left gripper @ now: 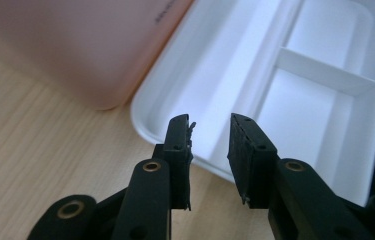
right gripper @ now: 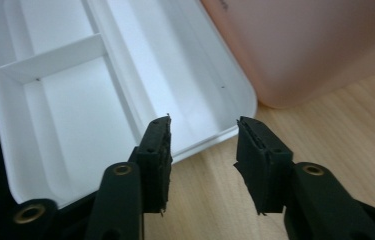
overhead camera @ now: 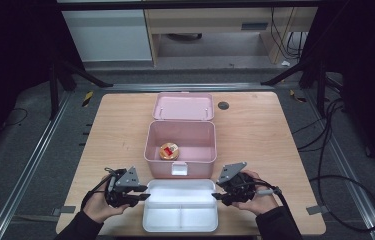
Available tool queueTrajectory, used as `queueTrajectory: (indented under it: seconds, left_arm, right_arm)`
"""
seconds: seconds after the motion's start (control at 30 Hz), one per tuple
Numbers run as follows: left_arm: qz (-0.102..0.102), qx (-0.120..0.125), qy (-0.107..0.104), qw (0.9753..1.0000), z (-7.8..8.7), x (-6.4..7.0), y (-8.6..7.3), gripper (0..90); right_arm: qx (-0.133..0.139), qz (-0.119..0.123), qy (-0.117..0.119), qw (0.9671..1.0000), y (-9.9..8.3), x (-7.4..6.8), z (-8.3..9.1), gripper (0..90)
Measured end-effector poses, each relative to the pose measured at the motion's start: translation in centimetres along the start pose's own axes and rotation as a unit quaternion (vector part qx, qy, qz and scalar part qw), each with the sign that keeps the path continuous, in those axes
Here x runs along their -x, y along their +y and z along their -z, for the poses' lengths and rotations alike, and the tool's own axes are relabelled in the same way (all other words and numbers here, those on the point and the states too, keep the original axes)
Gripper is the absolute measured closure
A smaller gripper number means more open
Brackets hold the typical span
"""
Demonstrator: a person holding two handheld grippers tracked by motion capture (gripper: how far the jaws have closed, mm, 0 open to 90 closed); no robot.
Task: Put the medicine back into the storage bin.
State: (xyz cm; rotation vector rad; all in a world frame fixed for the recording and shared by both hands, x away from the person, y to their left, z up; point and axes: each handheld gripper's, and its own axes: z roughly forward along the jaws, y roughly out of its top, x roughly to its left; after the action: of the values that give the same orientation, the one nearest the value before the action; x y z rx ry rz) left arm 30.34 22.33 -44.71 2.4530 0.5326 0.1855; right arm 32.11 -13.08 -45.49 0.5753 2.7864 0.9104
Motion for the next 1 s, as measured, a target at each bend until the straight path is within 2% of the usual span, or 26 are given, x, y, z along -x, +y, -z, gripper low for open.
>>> queueTrajectory:
  seconds: [0.27,0.5,0.67,1.0]
  left_arm:
    - [-0.033,-0.039,-0.021,0.9985,-1.7,0.9,0.4,70.9]
    - [-0.057,-0.074,-0.021,0.9954,-2.9,1.4,0.5,71.3]
    - [-0.067,-0.088,-0.03,0.9933,-3.5,1.5,0.7,73.4]
    - [-0.084,-0.111,-0.031,0.9898,-4.6,1.3,1.1,78.5]
  right_arm:
    - [-0.027,0.031,0.031,0.9987,0.6,-1.1,-1.0,66.4]
    - [-0.056,0.053,0.046,0.996,1.0,-1.9,-2.2,70.5]
    - [-0.074,0.062,0.053,0.9939,1.2,-2.2,-2.9,73.5]
    - [-0.098,0.071,0.061,0.9908,1.4,-2.5,-3.9,80.3]
